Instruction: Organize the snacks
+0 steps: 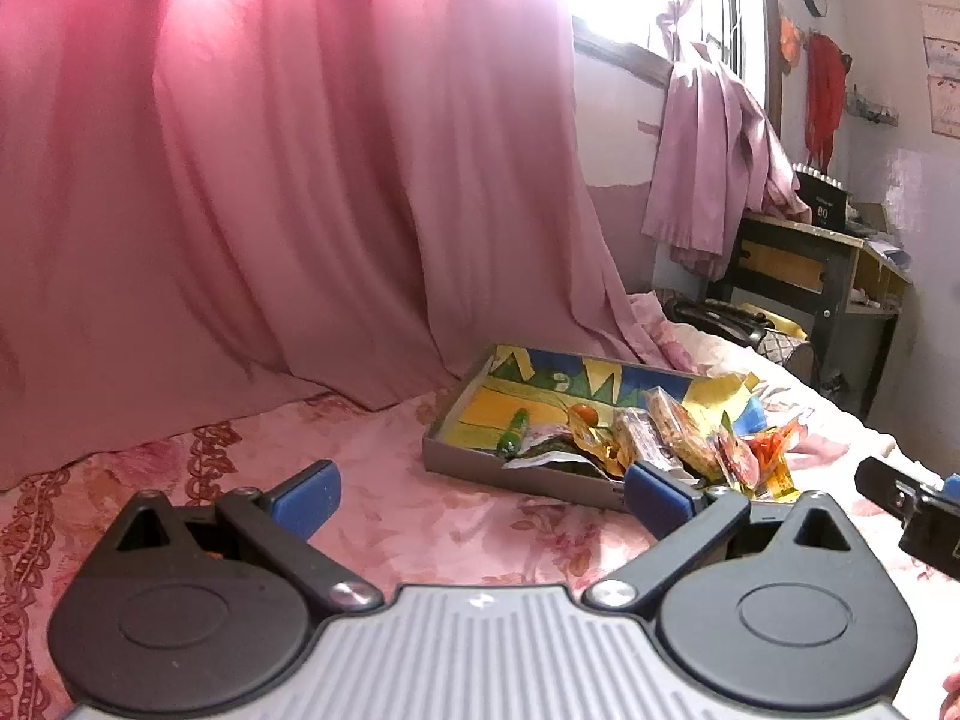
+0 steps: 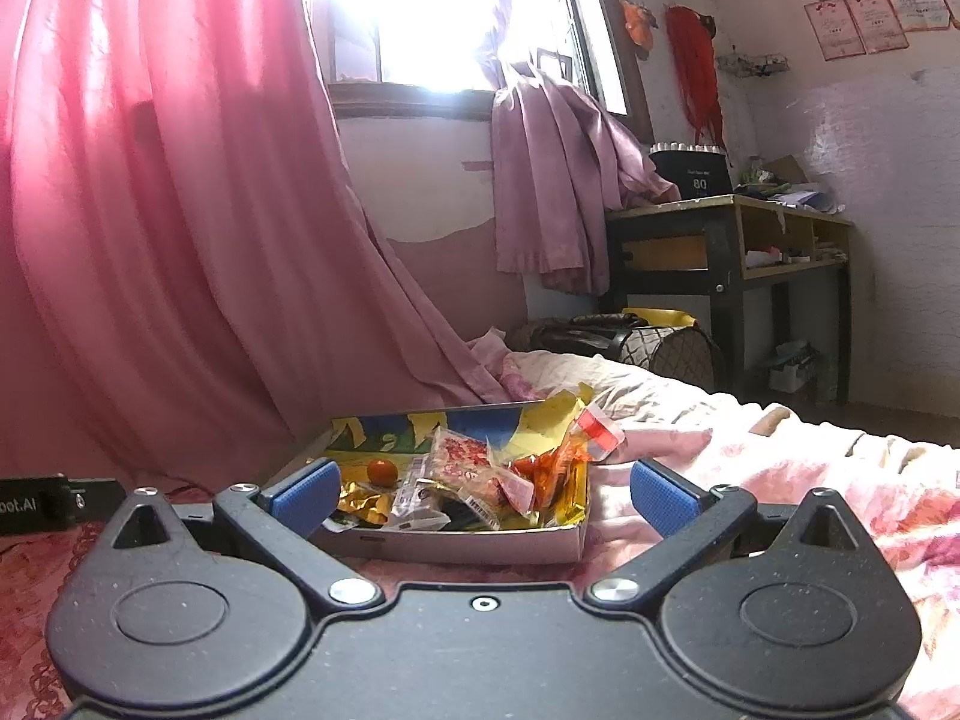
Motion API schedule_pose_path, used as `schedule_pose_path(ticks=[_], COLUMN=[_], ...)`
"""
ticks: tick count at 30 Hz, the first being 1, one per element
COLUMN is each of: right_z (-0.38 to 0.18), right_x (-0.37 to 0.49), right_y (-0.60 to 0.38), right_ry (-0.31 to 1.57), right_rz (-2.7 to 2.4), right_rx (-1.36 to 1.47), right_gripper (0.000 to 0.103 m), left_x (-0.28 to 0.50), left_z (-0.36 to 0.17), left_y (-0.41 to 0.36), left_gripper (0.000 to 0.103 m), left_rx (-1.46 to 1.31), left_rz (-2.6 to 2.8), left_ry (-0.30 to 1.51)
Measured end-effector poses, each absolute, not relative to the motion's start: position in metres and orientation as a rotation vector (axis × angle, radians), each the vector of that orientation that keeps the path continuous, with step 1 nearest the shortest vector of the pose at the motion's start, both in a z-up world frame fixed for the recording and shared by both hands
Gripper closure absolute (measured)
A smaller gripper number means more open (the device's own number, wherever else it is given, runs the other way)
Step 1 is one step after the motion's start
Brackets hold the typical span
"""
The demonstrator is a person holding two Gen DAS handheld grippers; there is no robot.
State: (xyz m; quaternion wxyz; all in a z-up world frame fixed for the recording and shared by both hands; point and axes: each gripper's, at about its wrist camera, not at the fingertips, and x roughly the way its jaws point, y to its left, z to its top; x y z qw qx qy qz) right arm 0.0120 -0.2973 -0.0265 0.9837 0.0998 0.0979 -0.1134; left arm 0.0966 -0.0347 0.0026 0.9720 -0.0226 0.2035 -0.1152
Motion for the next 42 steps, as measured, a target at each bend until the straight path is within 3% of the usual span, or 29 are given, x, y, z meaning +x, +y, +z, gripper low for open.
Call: schedule_pose_path(ticks=[22, 42], right_z=[-0.024, -0.039], right_x=[-0.042, -0.033], right_y=[-0.258, -0.243], right_ry=[0.165, 0.242], right_rz=[-0.260, -0.229], right_rx=[0.140, 0.121], right_gripper=[0.001, 0.001], left_x=[0.056, 0.044], left_z=[-0.003, -0.028], left_y=[-0.001, 0.014], left_gripper=[0.000, 0.000], left_rx=[0.021, 0.023], left_rz=[-0.306, -0.166], left_ry=[0.416, 0.422])
